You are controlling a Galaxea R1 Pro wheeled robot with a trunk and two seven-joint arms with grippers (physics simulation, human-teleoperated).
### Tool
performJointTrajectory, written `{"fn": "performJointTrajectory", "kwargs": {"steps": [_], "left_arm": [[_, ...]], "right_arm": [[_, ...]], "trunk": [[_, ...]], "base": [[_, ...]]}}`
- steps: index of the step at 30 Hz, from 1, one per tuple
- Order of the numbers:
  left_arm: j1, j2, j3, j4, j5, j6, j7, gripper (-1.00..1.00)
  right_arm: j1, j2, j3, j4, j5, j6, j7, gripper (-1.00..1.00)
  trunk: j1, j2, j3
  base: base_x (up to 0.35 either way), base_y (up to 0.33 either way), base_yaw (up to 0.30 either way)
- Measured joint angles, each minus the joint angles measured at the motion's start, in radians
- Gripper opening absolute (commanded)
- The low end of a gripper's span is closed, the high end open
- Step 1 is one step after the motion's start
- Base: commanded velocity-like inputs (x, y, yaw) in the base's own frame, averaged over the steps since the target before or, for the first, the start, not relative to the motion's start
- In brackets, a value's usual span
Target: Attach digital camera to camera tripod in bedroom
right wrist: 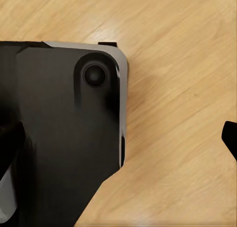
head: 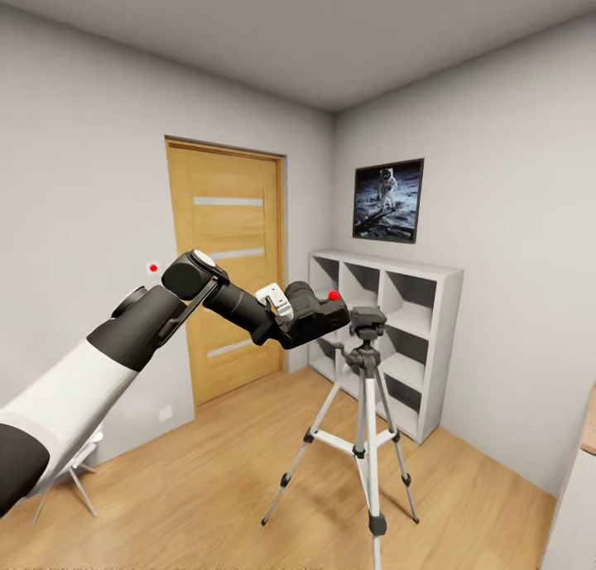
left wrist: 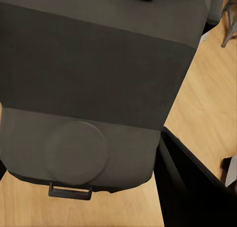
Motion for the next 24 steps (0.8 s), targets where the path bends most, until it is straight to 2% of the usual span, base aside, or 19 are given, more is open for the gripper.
{"fn": "performJointTrajectory", "kwargs": {"steps": [17, 19, 22, 24], "left_arm": [[0.0, 0.0, 0.003, 0.0, 0.0, 0.0, -0.002, -1.0], [0.0, 0.0, 0.016, 0.0, -0.001, 0.0, -0.003, -1.0], [0.0, -0.001, 0.066, 0.001, -0.001, 0.0, -0.003, -1.0], [0.0, -0.016, 0.113, 0.007, 0.001, 0.0, -0.002, -1.0]], "right_arm": [[0.001, 0.001, 0.0, 0.0, 0.0, 0.0, 0.0, 1.0], [0.001, 0.001, 0.0, 0.0, 0.0, 0.0, 0.0, 1.0], [0.001, 0.001, 0.0, 0.0, 0.0, 0.0, 0.0, 1.0], [0.001, 0.001, 0.0, 0.0, 0.0, 0.0, 0.0, 1.0]], "trunk": [[0.0, 0.0, -0.028], [0.0, 0.0, -0.031], [0.0, 0.0, -0.036], [0.0, 0.0, -0.039]], "base": [[0.0, -0.003, 0.0], [0.0, 0.0, 0.0], [0.0, 0.0, 0.0], [0.0, 0.0, 0.0]]}}
